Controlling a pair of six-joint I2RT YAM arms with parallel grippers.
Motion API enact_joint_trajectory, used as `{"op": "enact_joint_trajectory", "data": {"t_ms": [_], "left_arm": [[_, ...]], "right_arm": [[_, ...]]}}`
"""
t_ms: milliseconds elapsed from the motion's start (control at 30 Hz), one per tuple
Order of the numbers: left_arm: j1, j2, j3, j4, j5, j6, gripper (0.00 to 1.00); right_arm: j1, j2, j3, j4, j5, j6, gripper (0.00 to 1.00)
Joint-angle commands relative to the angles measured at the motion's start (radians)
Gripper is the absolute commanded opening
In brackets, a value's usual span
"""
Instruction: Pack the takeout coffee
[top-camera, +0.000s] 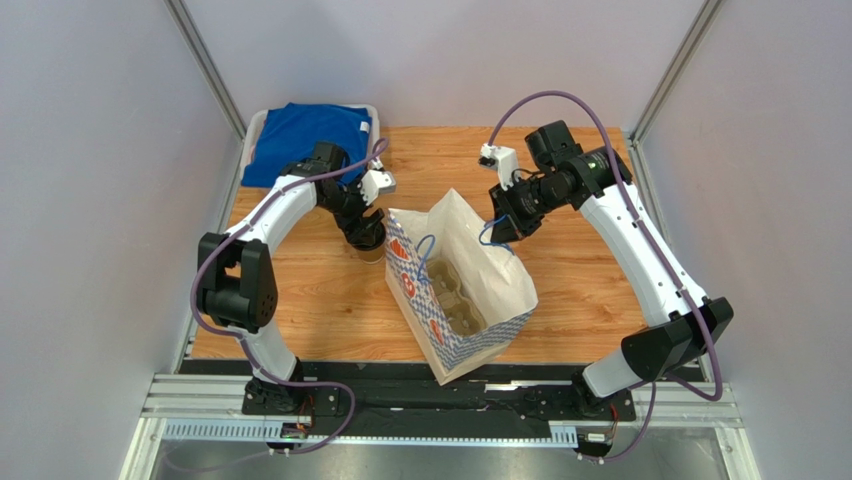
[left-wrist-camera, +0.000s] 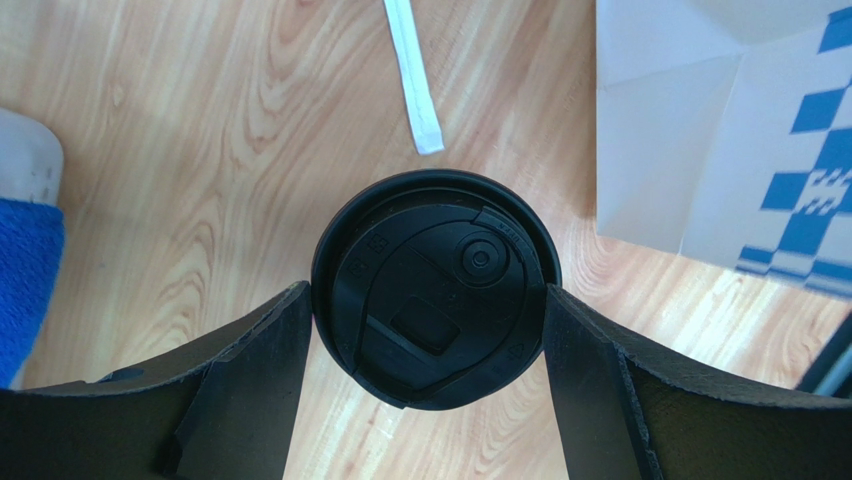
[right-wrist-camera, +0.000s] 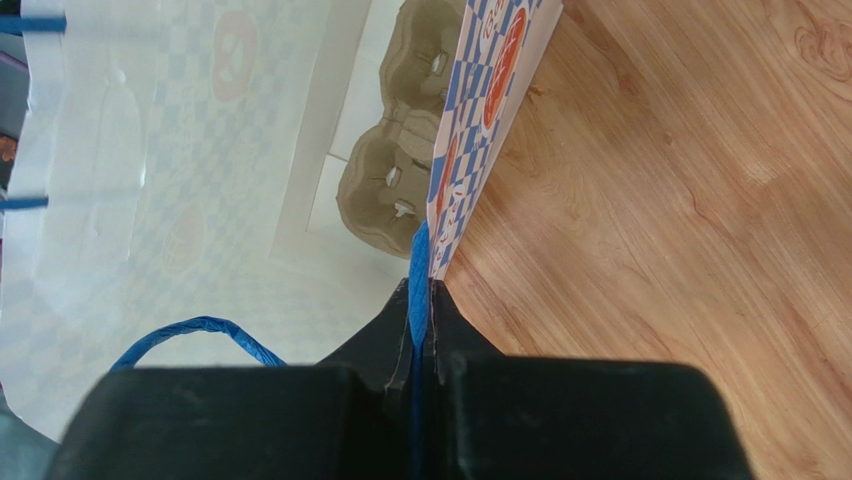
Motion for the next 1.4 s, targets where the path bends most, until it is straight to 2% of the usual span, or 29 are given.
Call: {"op": "enact_joint_trajectory", "data": {"t_ms": [0,300,500,600,700,867,1067,1133,1367], "left_arm": [[0.019,-0.070,-0.010,-0.028,0.050,0.009,0.31],[0.043,-0.133,0.047,-0.070,0.086,-0.068,0.29],[0.066,-0.162,0.188,-0.144,0.074,-0.129,0.29],[0.066,-0.172,0.309,-0.202,0.063,-0.166,0.28],[0.066,-0.173,0.494,-0.248,0.043,-0.226,0.27],[0.057,-0.172,0.744,-0.288,0.081,-0.355,0.26],[-0.042,-0.123,1.027,-0.360,0.104,-0.454,0.24],[-0.113,-0.106,1.097,-0.376,0.097,-0.470,0.24],[-0.358,-0.090,1.121,-0.423,0.098,-0.537,0.22]], "right_arm": [[0.004,-0.025,-0.003,-0.078,-0.023,0.013,0.00],[0.002,-0.054,0.004,-0.006,0.033,0.064,0.00],[0.001,-0.080,0.005,0.034,0.063,0.104,0.00],[0.013,-0.091,0.002,0.044,0.081,0.121,0.00],[0.027,-0.109,-0.010,0.054,0.104,0.151,0.00],[0.048,-0.155,-0.058,0.090,0.129,0.225,0.00],[0.070,-0.186,-0.085,0.126,0.170,0.293,0.00],[0.077,-0.189,-0.090,0.130,0.190,0.306,0.00],[0.093,-0.165,-0.059,0.123,0.288,0.377,0.00]]}}
